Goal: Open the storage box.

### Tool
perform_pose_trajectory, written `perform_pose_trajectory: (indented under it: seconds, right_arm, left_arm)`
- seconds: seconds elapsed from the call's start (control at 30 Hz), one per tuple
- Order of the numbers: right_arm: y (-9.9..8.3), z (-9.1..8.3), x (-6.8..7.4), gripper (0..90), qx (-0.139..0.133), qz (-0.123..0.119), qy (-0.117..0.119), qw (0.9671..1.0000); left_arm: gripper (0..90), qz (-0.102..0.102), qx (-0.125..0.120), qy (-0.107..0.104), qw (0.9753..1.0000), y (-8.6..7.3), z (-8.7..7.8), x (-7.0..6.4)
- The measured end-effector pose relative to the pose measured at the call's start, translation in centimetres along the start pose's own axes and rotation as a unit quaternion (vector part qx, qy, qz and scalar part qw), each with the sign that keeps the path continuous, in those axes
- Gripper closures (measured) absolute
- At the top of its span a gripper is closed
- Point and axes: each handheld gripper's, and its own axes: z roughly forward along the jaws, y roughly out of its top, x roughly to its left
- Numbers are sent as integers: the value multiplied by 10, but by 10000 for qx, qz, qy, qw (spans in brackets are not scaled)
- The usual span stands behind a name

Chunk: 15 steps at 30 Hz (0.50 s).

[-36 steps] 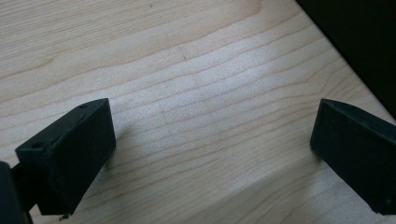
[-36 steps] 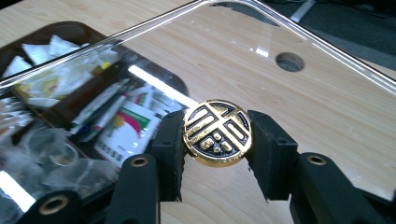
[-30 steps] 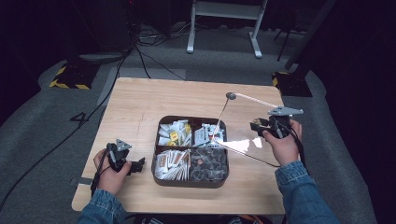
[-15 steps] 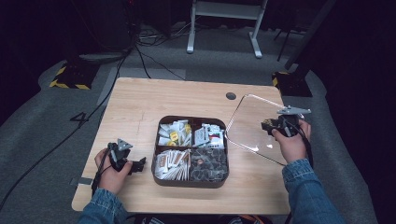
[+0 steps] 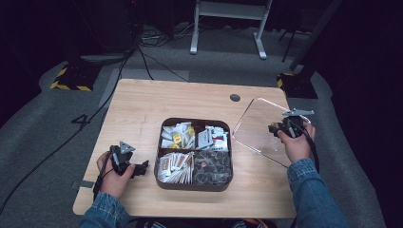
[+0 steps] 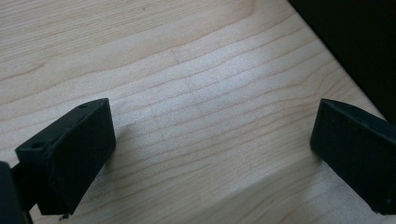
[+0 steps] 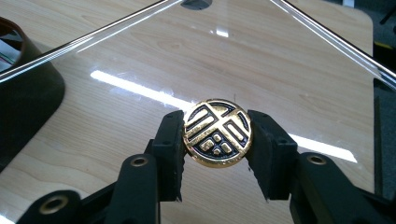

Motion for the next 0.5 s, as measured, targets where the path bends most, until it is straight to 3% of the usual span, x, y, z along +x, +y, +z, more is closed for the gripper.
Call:
perform_pose_trajectory:
  seconds: [0.5]
  right_arm:
    - [-8,29,-3,592,358,-9,-88,9993]
  left_arm:
    - [4,0,-1,3,10000,0,0,0]
